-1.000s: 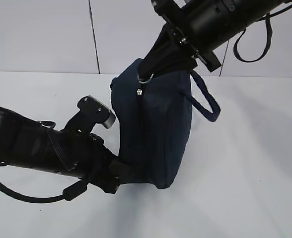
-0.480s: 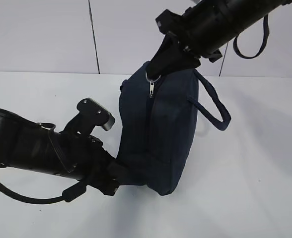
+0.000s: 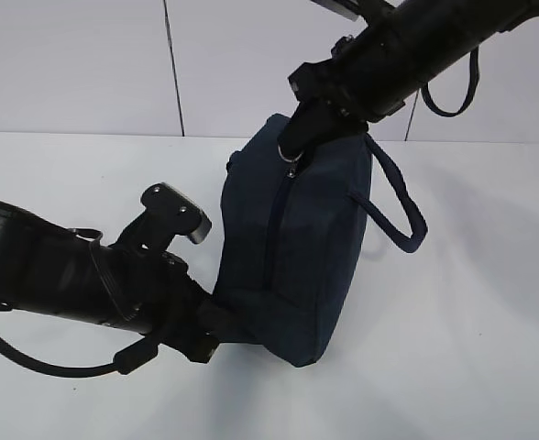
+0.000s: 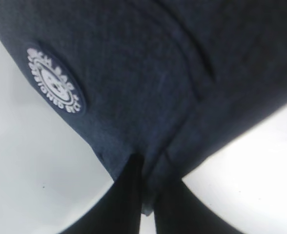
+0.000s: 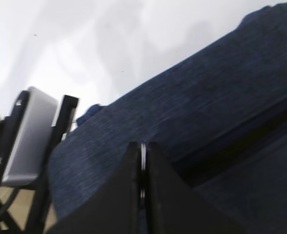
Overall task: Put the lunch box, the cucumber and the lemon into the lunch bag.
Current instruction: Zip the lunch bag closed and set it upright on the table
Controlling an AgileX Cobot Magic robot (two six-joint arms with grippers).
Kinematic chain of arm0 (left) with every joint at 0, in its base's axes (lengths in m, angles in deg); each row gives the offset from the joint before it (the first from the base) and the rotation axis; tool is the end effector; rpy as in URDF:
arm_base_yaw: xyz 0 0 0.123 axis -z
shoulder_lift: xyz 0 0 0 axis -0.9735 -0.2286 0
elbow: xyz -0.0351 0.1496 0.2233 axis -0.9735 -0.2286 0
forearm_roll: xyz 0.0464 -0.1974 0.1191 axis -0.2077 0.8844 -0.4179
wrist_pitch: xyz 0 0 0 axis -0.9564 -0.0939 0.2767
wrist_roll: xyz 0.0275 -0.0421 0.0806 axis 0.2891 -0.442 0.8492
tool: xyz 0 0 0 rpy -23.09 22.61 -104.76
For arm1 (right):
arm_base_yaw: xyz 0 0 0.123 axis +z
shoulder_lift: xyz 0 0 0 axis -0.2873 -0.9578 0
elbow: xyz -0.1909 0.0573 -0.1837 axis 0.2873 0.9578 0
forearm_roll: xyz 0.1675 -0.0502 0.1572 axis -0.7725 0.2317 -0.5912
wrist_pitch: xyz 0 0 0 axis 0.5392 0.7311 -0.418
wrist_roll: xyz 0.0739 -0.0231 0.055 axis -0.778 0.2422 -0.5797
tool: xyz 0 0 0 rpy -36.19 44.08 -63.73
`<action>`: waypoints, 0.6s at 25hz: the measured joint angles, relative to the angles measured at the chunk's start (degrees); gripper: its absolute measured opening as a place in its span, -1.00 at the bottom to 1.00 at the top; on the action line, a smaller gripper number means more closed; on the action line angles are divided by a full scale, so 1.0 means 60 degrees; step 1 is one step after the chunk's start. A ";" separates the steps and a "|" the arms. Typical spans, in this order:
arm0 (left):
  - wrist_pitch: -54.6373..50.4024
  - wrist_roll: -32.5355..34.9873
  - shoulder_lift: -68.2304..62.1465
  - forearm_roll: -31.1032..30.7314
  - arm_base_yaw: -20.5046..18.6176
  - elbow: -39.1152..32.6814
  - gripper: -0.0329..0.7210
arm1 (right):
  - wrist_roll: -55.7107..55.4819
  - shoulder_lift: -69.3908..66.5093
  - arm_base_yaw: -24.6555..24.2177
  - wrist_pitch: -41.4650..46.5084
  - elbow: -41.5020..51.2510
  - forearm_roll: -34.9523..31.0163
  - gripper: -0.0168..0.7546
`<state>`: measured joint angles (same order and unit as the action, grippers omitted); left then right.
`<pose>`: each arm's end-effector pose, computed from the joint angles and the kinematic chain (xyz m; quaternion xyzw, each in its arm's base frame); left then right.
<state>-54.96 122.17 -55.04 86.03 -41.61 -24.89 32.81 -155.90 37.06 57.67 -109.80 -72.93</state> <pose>0.2322 -0.1998 0.1283 0.3766 0.8518 -0.2271 0.2846 0.3372 0.1828 0.2869 -0.3026 0.8757 0.3115 0.2110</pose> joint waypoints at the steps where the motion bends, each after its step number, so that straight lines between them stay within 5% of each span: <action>1: 0.0014 0.0000 0.0000 0.0000 0.0000 0.0000 -0.88 | 0.0024 0.0000 0.0000 -0.0129 0.0000 0.0142 -0.90; 15: 0.0014 0.0015 0.0000 0.0000 0.0000 -0.0036 -0.88 | 0.0077 -0.0178 -0.0244 -0.2543 0.0000 0.1061 -0.90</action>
<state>-54.88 122.26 -55.04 86.03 -41.61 -25.10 33.27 -156.96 35.60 42.41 -109.80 -66.57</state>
